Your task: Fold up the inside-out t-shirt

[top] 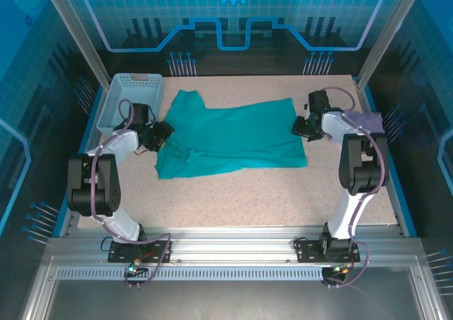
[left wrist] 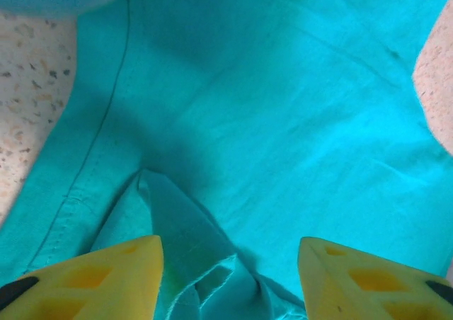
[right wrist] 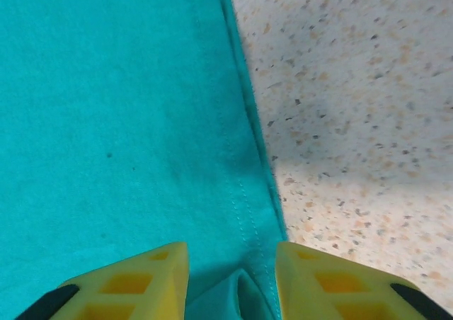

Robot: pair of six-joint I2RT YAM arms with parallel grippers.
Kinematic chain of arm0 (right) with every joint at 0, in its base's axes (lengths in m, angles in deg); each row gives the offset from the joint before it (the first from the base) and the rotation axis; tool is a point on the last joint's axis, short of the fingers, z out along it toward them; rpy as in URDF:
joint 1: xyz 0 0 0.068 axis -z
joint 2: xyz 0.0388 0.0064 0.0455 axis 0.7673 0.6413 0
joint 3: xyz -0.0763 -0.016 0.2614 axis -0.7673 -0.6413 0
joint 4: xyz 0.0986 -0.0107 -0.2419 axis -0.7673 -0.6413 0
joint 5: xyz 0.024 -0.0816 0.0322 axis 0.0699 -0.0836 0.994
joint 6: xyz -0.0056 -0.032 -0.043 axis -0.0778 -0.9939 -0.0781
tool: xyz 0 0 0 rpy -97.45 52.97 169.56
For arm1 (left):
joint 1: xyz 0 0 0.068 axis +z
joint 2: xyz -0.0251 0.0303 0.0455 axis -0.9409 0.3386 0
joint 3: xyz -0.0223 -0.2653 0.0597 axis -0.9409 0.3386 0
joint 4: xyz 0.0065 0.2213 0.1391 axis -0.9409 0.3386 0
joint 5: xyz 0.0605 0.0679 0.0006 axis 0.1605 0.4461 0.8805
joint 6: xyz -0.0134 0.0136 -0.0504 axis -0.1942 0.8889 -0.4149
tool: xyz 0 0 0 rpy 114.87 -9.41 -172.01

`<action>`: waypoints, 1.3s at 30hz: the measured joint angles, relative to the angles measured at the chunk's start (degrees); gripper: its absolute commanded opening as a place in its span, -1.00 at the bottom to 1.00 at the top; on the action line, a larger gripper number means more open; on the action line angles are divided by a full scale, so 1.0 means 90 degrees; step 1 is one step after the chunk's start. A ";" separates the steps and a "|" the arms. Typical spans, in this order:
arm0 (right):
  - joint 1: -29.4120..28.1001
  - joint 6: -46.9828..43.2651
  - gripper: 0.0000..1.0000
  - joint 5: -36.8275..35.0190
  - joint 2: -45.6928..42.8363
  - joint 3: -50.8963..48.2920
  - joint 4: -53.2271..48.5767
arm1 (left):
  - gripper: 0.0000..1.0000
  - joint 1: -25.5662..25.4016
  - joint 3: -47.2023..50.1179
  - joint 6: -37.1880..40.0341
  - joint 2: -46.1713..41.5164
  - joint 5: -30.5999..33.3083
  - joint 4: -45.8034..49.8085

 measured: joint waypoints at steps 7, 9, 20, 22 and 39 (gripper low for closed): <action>-0.0721 -0.0039 -0.21 0.0192 -0.1321 -0.1141 -0.0061 | 0.22 -0.0777 0.1440 0.0027 -0.2137 0.0401 -0.0323; -0.0818 -0.0022 -0.25 0.0374 -0.1311 -0.1282 -0.0063 | 0.21 -0.1020 0.1695 0.0027 -0.2261 0.0359 -0.0420; -0.0724 -0.0061 -0.26 0.0104 -0.0175 -0.0852 -0.0503 | 0.20 -0.1047 0.2472 0.0112 -0.1535 0.0206 -0.0709; -0.0653 -0.0075 -0.27 0.0027 0.0163 -0.0435 -0.0653 | 0.20 -0.1035 0.2477 0.0209 -0.1435 0.0170 -0.0726; -0.0418 -0.0248 -0.21 -0.0464 0.0406 0.0546 -0.1112 | 0.22 -0.0928 0.2635 0.0765 -0.1372 0.0143 -0.0848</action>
